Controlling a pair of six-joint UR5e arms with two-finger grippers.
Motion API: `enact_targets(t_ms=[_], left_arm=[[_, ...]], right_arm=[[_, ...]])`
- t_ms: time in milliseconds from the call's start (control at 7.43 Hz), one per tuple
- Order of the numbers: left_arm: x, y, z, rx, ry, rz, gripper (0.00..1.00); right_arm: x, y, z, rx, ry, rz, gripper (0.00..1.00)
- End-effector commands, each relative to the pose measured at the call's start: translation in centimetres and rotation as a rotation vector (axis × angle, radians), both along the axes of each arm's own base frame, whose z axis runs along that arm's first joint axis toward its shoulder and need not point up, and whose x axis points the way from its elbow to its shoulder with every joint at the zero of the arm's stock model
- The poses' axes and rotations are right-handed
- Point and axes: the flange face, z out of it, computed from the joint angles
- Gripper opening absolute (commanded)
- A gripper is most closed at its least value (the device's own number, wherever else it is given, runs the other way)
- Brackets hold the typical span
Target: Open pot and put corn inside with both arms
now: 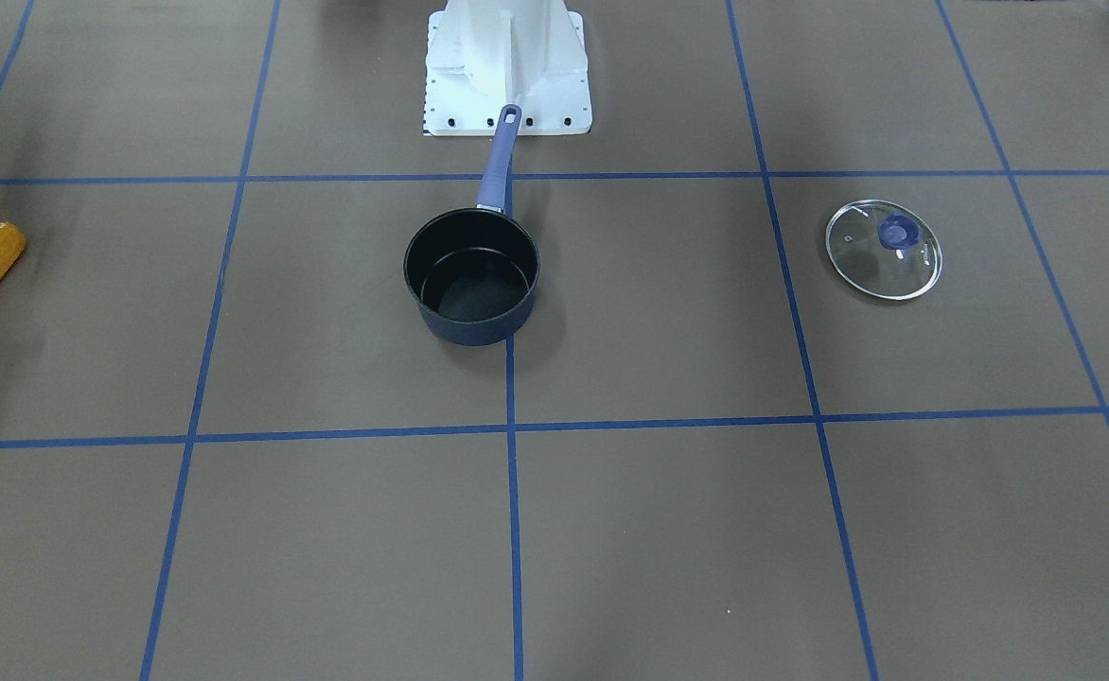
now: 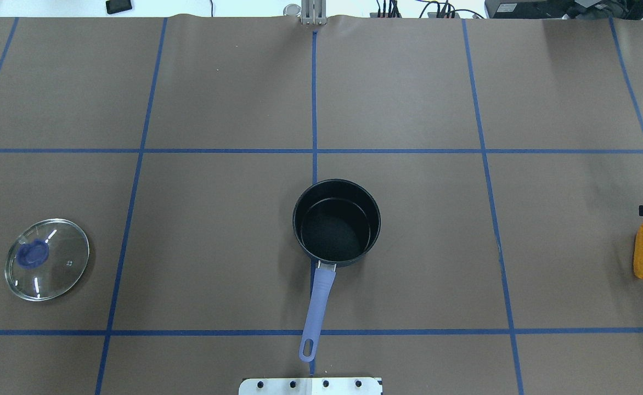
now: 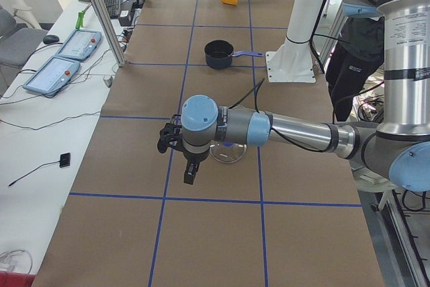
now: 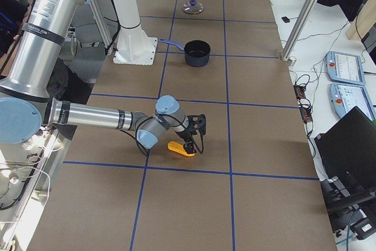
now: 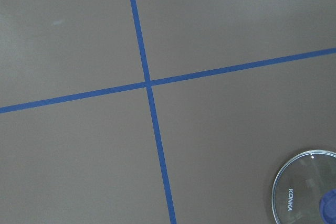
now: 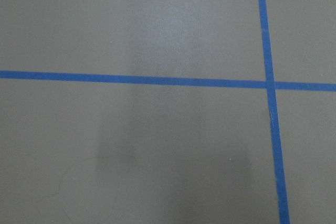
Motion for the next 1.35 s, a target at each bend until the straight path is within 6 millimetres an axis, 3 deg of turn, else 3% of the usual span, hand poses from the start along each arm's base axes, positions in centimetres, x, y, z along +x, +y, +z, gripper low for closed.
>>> enact_targets(t_ms=[0, 269, 538, 673, 808, 942, 1212], left_arm=[[0.0, 0.0, 0.0, 0.001, 0.000, 0.000, 0.99], [0.0, 0.0, 0.0, 0.001, 0.000, 0.000, 0.99], [0.0, 0.0, 0.0, 0.001, 0.000, 0.000, 0.99], [0.0, 0.0, -0.1, 0.004, 0.000, 0.001, 0.99], [0.0, 0.1, 0.0, 0.002, 0.000, 0.001, 0.99], [0.0, 0.3, 0.2, -0.002, 0.000, 0.001, 0.99], [0.0, 0.3, 0.3, -0.005, 0.000, 0.001, 0.99]], right_arm=[[-1.5, 1.7, 2.7, -0.002, 0.043, 0.031, 0.92], [-1.8, 2.9, 5.6, 0.029, 0.019, 0.018, 0.77], [-2.9, 2.7, 5.3, 0.034, 0.005, 0.024, 0.64], [-3.3, 2.8, 5.3, 0.030, 0.004, 0.020, 0.49], [-3.5, 2.9, 5.2, 0.031, 0.000, 0.014, 0.17], [-3.9, 2.5, 4.7, 0.042, -0.007, 0.011, 0.00], [-6.6, 0.0, 0.0, 0.096, -0.080, -0.010, 0.00]])
